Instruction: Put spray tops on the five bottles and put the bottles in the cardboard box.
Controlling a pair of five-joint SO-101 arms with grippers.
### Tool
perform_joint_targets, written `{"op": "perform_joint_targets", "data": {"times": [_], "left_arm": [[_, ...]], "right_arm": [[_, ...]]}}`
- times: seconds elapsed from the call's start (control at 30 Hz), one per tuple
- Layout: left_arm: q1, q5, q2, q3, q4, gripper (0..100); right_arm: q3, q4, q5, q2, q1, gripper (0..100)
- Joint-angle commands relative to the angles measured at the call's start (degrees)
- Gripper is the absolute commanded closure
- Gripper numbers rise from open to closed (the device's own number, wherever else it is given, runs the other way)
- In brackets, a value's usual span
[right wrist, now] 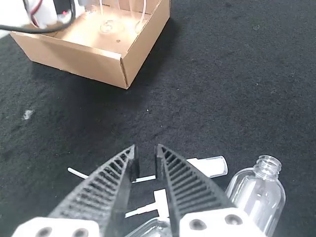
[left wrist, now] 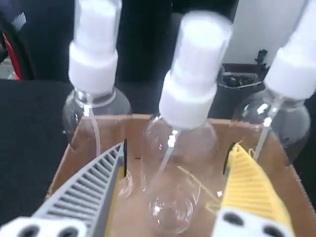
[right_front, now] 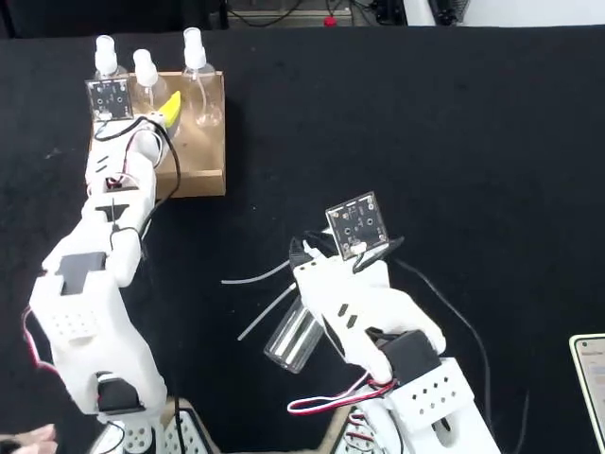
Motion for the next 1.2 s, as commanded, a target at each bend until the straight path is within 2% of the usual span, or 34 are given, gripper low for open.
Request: {"op": "perform_joint_targets", "data": {"times": [0.0,0.4,0.63,0.8,0.9,1.03,1.17], "left_arm": [[-0.4,-0.35,-7.74,2.07,1.05,69],[-0.75,0.26,-23.3,3.47,30.15,69],[-6.37,0.18,-36.04,3.56,48.79,69],[-13.85,-0.26,-43.16,3.82,61.8,69],[-16.92,-0.26,-45.63,6.29,65.67,69],[-16.75,-0.62,-47.91,9.8,68.75,69],[-8.84,-10.55,-50.99,10.59,81.85,69]], "right_arm": [[-0.66,-1.32,0.53,-1.27,0.79,94.2],[-0.57,-1.32,0.53,-1.27,0.79,94.2],[-0.48,-1.32,0.53,-1.27,0.79,93.9],[-0.4,-1.32,0.53,-1.27,0.7,93.9],[-0.4,-1.32,0.53,-1.27,0.7,93.9],[-0.31,-1.32,0.53,-1.27,0.79,94.0],[-0.57,-0.88,0.26,-1.27,0.79,94.1]]}}
